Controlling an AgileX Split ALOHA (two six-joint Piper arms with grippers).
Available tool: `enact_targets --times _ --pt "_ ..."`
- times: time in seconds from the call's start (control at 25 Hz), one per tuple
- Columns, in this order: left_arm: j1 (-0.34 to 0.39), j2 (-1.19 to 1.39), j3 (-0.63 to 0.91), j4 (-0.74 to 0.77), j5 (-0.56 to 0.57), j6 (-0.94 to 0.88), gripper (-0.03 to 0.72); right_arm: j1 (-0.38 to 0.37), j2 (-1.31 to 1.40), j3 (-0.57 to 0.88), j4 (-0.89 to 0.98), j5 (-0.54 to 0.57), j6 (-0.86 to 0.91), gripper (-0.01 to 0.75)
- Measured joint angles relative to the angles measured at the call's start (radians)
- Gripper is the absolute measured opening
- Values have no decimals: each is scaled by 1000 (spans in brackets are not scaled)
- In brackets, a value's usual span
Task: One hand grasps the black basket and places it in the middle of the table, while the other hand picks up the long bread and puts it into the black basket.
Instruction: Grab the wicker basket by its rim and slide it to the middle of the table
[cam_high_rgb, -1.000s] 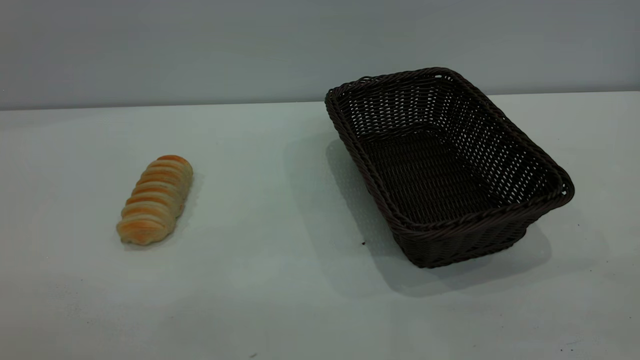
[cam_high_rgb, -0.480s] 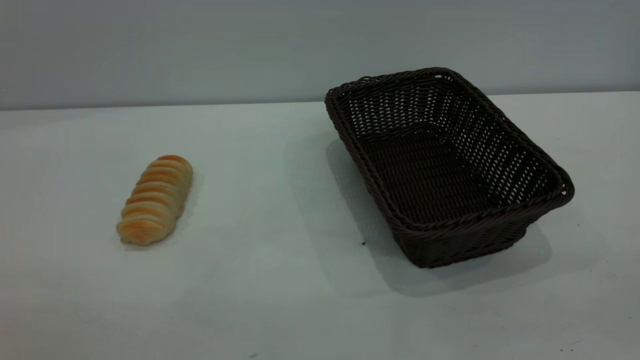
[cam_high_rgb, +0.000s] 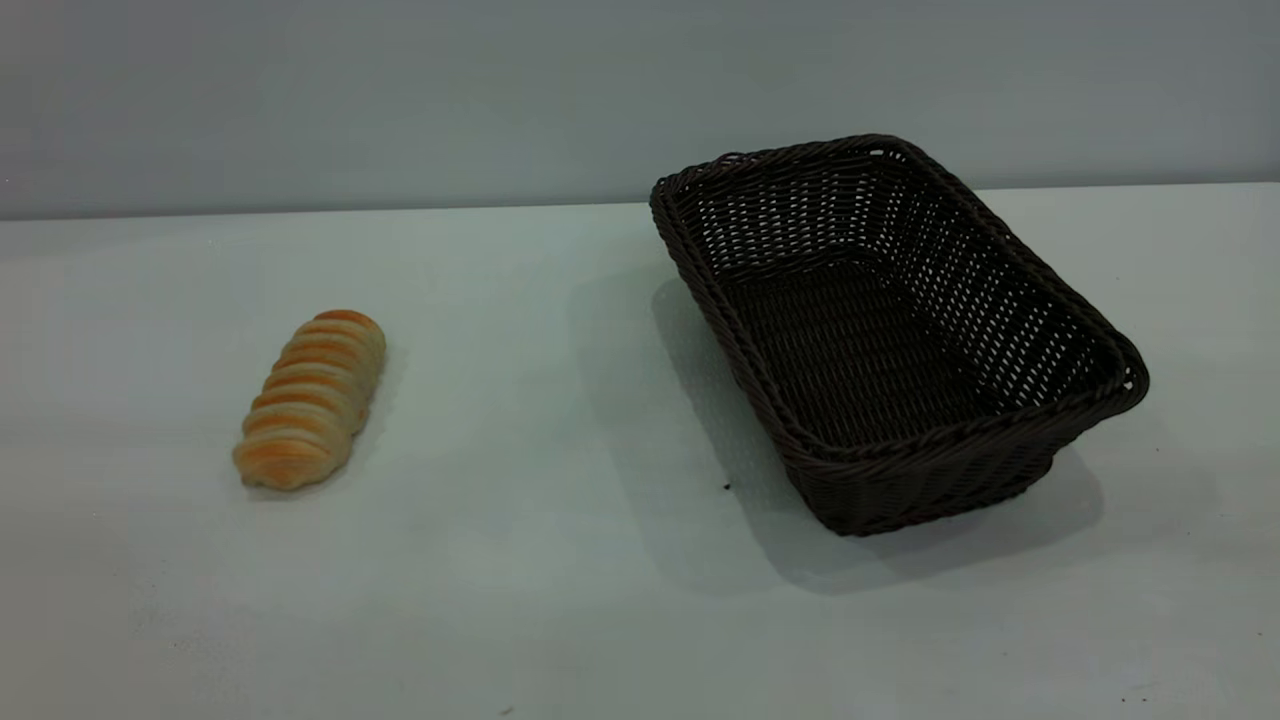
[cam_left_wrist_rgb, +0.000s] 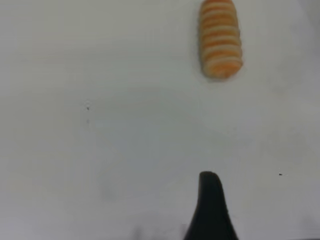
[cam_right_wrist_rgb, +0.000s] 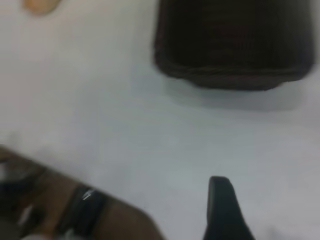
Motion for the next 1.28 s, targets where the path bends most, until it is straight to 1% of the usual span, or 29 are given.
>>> enact_targets --times 0.16,0.24,0.32,0.4,0.52,0.64,0.72,0.88,1.0,1.08,1.28 --pt "0 121 -59 -3 -23 -2 590 0 240 -57 125 -26 -159 504" --pt "0 164 -81 -5 -33 -2 590 4 349 -107 145 -29 -184 508" --pt "0 199 -93 -6 -38 -1 590 28 459 -163 146 -38 -190 508" --pt "0 222 -95 -6 -39 1 590 84 549 -222 146 -54 -189 508" --pt "0 239 -95 -6 -39 2 590 190 680 -294 140 -109 -153 508" --pt "0 241 -95 -6 -39 3 590 279 793 -348 88 -169 -63 508" --pt "0 241 -95 -6 -40 3 590 314 861 -372 30 -198 40 508" --pt "0 241 -95 -6 -40 3 590 323 957 -380 -92 -209 299 508" --pt "0 241 -95 -6 -46 3 590 323 990 -380 -117 -209 488 508" --pt "0 241 -95 -6 -51 3 590 323 1006 -380 -117 -224 581 508" --pt "0 241 -95 -6 -56 4 590 324 1061 -381 -103 -347 823 509"
